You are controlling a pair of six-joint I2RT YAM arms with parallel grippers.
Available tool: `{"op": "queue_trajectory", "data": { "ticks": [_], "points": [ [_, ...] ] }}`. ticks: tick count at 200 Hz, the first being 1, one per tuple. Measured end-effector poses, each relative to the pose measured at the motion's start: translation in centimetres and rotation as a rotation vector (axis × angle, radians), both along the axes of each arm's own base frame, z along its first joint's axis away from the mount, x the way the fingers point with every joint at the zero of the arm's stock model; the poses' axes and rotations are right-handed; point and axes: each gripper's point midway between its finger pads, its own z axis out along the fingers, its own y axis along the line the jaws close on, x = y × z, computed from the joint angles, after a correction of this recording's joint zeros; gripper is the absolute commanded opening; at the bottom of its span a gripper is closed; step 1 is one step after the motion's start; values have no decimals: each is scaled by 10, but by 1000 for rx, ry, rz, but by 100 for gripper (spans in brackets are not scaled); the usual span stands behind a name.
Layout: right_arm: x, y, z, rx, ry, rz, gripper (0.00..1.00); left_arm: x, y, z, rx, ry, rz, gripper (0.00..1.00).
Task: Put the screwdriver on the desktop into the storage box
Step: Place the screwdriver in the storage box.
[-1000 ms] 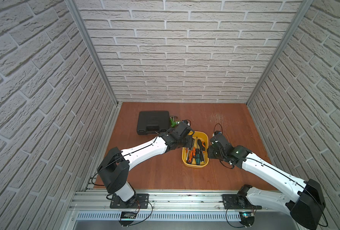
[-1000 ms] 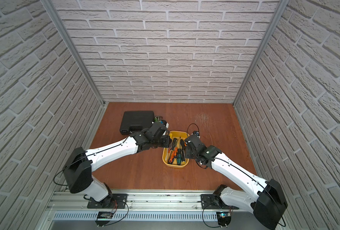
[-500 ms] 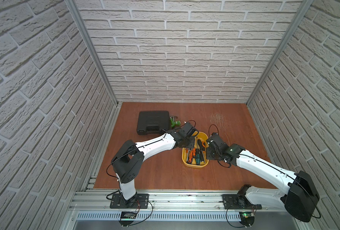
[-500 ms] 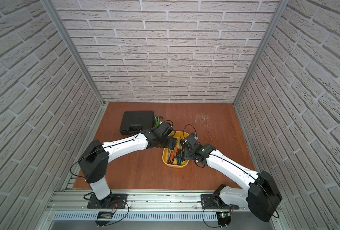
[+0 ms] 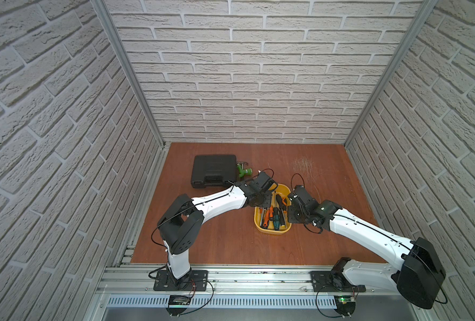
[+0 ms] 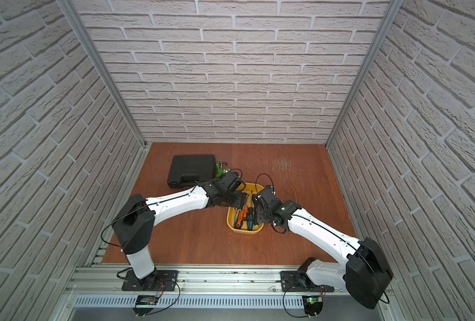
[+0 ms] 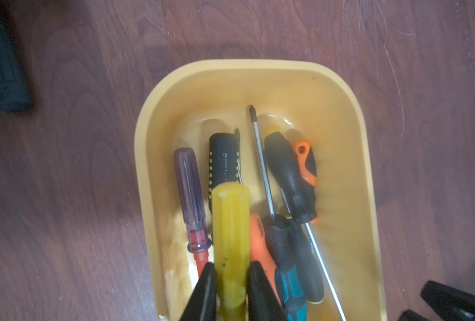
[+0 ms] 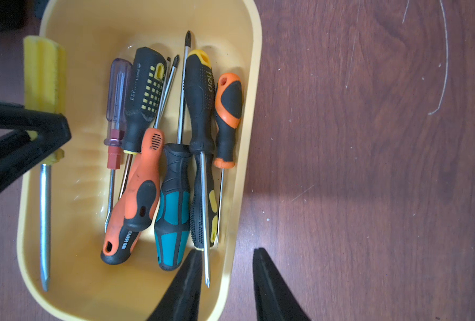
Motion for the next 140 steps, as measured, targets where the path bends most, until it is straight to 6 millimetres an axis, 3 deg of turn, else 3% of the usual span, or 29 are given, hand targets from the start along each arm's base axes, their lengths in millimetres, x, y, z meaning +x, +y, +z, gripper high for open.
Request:
{"op": "queue_trajectory", "data": {
  "ticks": [140],
  "points": [
    [-2, 0, 36, 77, -115, 18, 36, 5, -2, 3, -23, -4, 26, 0]
  ]
}}
